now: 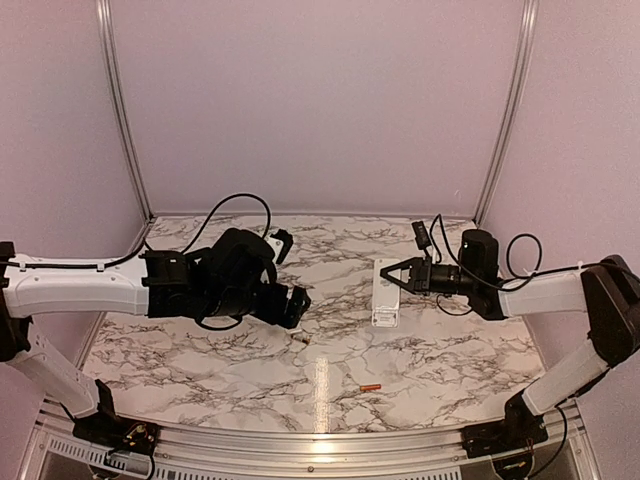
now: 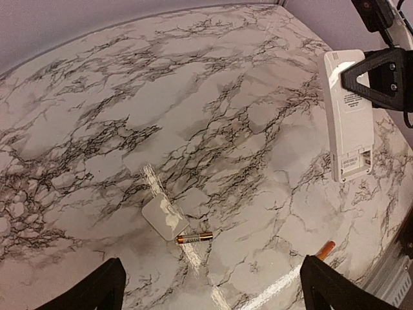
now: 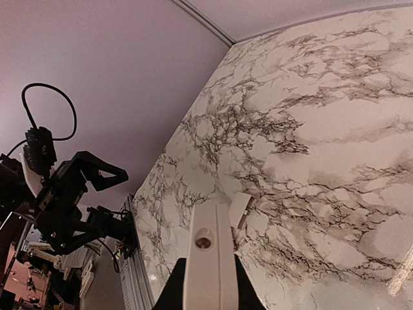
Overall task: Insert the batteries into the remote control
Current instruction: Pick up the battery from the center of the board.
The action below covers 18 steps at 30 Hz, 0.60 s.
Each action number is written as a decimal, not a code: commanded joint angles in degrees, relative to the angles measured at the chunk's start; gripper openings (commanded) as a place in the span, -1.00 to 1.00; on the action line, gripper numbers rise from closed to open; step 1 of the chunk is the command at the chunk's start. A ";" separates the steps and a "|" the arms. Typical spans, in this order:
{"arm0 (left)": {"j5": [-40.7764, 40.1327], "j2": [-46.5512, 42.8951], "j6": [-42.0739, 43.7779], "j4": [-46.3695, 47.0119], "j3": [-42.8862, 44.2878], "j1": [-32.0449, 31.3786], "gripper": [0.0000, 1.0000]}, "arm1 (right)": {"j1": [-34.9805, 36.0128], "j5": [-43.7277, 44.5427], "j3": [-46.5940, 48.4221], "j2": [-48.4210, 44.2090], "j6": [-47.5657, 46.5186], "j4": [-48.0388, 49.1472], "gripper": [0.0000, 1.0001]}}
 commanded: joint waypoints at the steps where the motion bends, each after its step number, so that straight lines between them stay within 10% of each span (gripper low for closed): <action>1: -5.26 -0.91 -30.39 2.72 -1.55 -0.05 0.98 | -1.55 -0.75 2.30 -0.47 -1.56 -1.51 -1.00; 18: -4.56 22.71 -63.64 -25.25 17.03 -0.15 0.65 | -3.89 -0.15 1.76 -4.27 -4.56 -6.90 -1.00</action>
